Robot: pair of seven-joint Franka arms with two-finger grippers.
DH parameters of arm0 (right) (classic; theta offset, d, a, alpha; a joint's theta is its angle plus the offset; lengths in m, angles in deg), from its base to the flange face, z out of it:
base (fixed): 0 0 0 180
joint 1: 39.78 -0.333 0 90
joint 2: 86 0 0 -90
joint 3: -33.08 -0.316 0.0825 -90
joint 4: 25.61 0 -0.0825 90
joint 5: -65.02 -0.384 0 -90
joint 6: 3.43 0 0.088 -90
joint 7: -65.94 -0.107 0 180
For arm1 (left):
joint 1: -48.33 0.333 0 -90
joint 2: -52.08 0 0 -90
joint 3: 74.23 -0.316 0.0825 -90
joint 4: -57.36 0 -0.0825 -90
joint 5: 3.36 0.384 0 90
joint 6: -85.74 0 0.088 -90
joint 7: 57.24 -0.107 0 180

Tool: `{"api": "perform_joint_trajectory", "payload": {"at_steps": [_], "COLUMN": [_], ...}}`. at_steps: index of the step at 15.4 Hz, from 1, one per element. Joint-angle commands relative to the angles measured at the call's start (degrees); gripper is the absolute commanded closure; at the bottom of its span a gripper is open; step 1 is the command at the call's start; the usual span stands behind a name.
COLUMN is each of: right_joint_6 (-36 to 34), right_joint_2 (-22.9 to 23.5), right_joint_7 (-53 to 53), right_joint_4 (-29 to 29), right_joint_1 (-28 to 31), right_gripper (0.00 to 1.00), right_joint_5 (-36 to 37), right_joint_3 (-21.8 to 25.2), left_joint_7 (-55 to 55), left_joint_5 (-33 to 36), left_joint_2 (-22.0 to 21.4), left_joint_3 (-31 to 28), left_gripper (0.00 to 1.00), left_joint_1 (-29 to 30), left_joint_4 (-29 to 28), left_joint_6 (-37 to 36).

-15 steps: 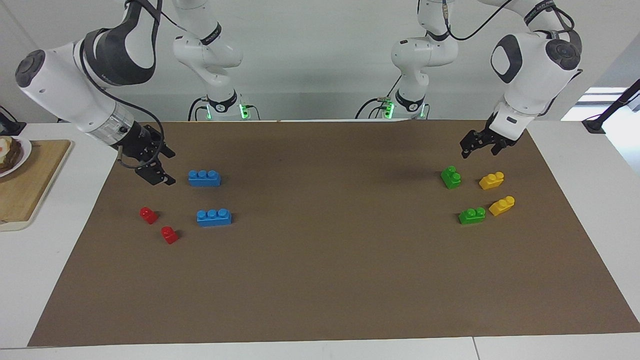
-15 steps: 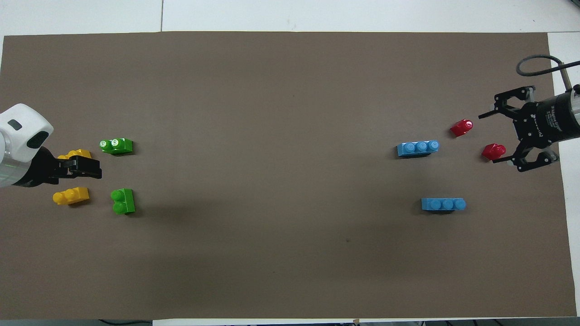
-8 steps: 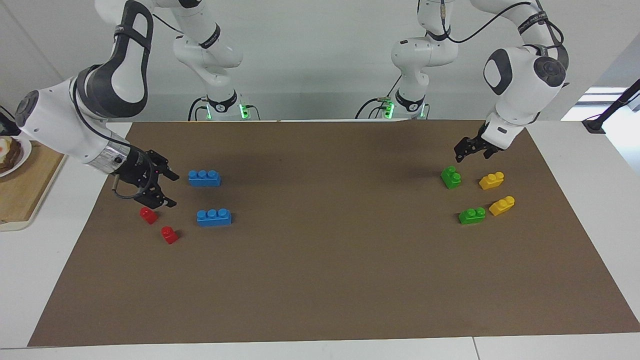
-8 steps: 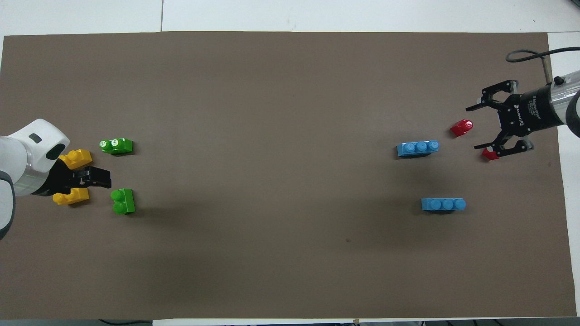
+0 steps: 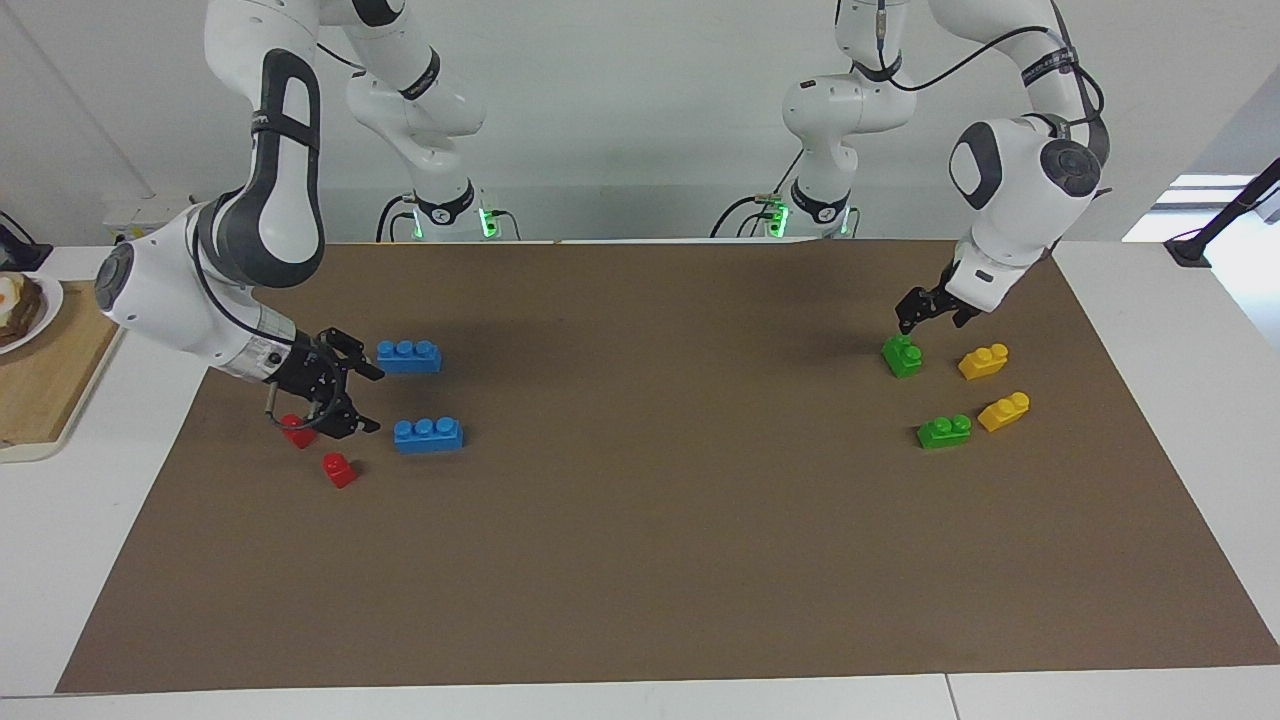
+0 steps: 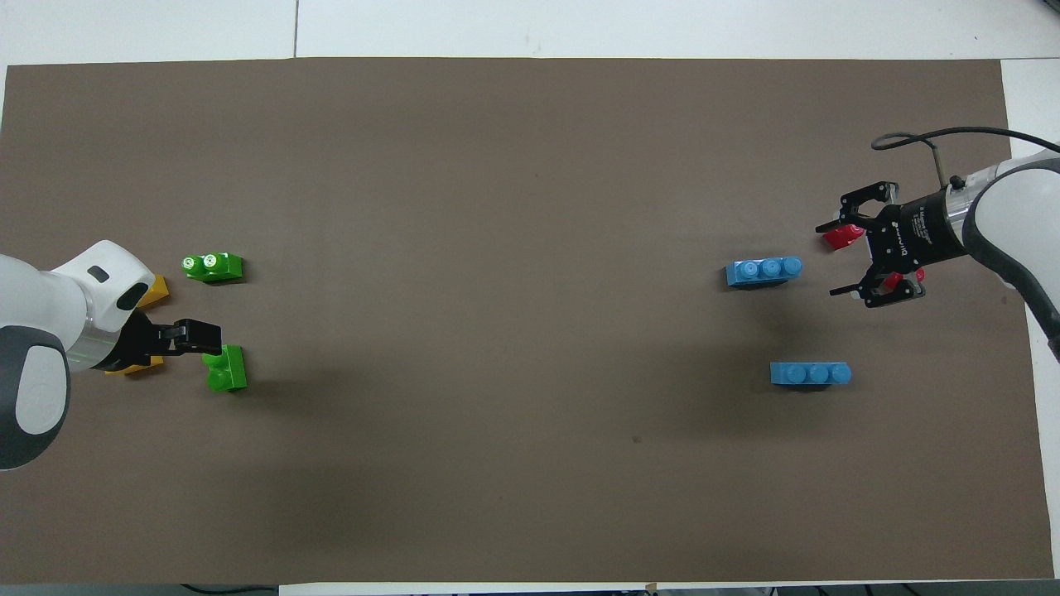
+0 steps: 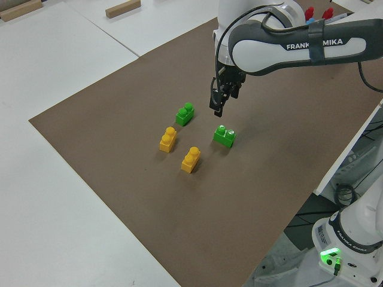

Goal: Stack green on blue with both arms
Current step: 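Reach the left gripper to the green brick while the right gripper reaches the blue brick, then grasp the green brick with the left gripper while the right gripper grasps the blue brick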

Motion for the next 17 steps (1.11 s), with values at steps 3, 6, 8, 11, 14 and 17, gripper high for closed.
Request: {"api": "perform_joint_trajectory", "payload": {"at_steps": [3, 6, 8, 11, 14, 17], "right_joint_6": [2.99, 4.47, 5.89, 8.44, 10.11, 11.33], "right_joint_2": [-2.36, -0.53, 0.53, 2.72, 3.87, 4.75], "right_joint_7": [1.66, 2.27, 2.45, 2.63, 4.21, 5.09], "right_joint_4": [-4.47, -4.48, -4.48, -4.31, -4.3, -4.48], "right_joint_1": [-0.26, -0.26, -0.79, -1.23, -1.41, -1.93], "right_gripper": [0.05, 0.05, 0.05, 0.05, 0.04, 0.04], "right_joint_5": [-2.52, -4.71, -4.89, -5.07, -7.7, -7.79], "right_joint_3": [-0.13, -0.22, -0.22, -0.31, -0.4, -0.4], "left_joint_7": [0.34, 0.77, 1.21, 1.48, 0.95, 1.39], "left_joint_5": [0.59, 0.59, 0.59, 0.59, 0.59, 0.59], "left_joint_2": [-1.57, -1.22, -1.22, -1.22, -1.05, 0.79], "left_joint_3": [0.22, 0.31, 0.31, 0.31, 0.31, 0.31], "left_gripper": [0.0, 0.0, 0.0, 0.0, 0.0, 0.0], "left_joint_1": [0.3, 0.12, -0.14, -0.06, 0.21, 0.12], "left_joint_4": [-5.93, -8.22, -9.1, -9.28, -10.07, -10.16], "left_joint_6": [6.42, 7.49, 8.37, 9.24, 11.7, 13.2]}}
